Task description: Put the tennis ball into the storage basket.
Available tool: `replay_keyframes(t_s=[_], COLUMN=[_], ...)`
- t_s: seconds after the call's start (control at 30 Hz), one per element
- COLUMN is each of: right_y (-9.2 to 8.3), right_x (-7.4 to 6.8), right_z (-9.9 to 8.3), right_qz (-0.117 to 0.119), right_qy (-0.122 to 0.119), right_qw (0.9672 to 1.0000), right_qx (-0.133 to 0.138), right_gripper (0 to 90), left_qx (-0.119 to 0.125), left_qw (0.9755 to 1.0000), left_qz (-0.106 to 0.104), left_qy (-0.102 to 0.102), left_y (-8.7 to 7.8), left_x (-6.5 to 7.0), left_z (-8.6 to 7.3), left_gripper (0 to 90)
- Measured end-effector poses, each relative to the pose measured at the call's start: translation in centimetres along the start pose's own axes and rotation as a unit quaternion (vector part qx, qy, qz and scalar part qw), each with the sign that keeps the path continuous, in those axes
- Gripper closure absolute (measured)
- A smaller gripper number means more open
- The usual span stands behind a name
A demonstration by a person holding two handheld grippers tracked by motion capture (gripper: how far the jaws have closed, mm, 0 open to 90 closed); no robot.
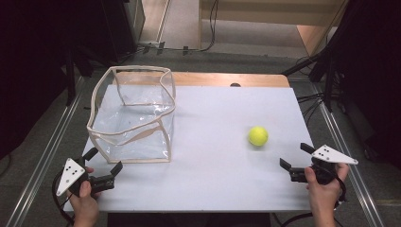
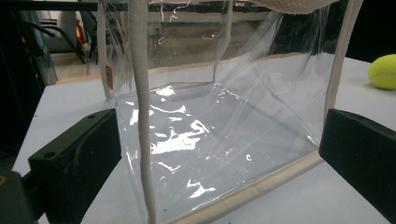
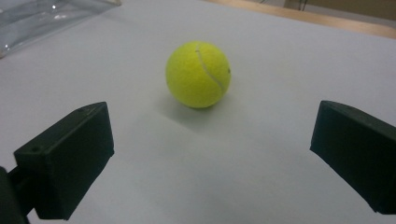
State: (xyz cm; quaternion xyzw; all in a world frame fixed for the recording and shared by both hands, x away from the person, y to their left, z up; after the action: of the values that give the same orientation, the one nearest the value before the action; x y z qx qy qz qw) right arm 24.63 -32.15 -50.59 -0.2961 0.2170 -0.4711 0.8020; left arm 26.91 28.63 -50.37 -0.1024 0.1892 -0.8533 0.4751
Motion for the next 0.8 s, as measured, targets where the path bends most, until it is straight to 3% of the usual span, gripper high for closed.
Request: replay_keyframes(t_s=[0.17, 0.8], right_y=[0.3, 0.9], right_x=[0.1, 0.3], right_z=[0.8, 3.5], right_qz=[0.015, 0.014], right_qy=[-0.005, -0.027], right_qw=[0.9998, 0.9984], right_qx=[-0.009, -0.047], right_gripper=[0.0, 0.0], left_qx=[0.0, -0.001], left_qw=[1.0, 1.0], left_qz=[0.0, 0.0], left_qy=[0.001, 0.005], left_y=[0.0, 0.0], left_x=[0.0, 0.1], left_z=[0.0, 0.0], left_gripper=[0.0, 0.0])
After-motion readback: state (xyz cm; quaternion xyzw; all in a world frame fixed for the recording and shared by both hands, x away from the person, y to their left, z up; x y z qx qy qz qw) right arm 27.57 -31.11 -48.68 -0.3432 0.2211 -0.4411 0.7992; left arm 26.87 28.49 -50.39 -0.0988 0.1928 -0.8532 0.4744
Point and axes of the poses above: each handheld gripper's, and its own axes: y roughly forward along the jaws, z roughly out of its top, x roughly to its right, the point moved 5 cm from there along y, roughly forward along the jaws, and after that the axes turned 14 degrees about -x, right-handed, at the moved point
